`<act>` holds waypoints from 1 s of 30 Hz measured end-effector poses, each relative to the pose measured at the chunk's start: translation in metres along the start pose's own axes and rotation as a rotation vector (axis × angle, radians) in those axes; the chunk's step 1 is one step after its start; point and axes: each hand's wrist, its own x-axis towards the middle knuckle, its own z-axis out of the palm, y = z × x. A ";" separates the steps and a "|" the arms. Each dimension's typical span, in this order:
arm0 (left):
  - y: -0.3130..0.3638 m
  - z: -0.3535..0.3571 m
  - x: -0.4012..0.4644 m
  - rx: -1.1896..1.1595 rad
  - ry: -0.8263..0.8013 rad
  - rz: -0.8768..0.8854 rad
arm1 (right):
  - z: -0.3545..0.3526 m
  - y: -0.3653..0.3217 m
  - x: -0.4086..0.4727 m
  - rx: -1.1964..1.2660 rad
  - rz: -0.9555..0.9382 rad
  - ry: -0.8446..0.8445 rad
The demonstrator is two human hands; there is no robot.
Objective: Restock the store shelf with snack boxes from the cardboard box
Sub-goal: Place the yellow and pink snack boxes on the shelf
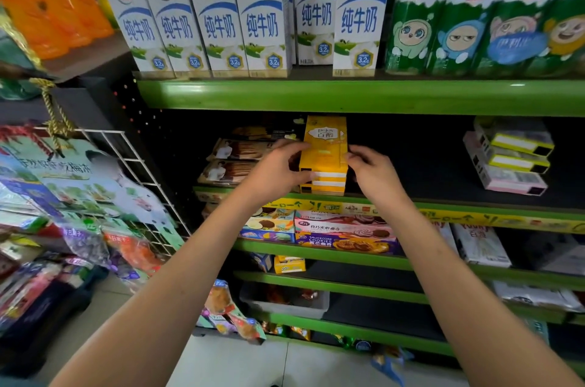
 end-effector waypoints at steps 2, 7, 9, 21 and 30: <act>0.010 0.002 -0.011 -0.018 0.139 0.040 | -0.004 0.002 -0.006 0.025 -0.013 0.014; 0.054 0.025 -0.031 -0.272 0.010 0.099 | -0.024 0.008 -0.022 0.046 -0.056 0.111; 0.068 0.042 -0.029 -0.340 -0.079 0.103 | -0.035 0.012 -0.031 0.047 -0.055 0.154; 0.138 0.132 0.021 -0.534 -0.220 0.039 | -0.140 0.050 -0.082 -0.036 0.053 0.416; 0.198 0.178 0.089 -0.568 -0.085 -0.062 | -0.253 0.066 -0.018 0.026 0.032 0.650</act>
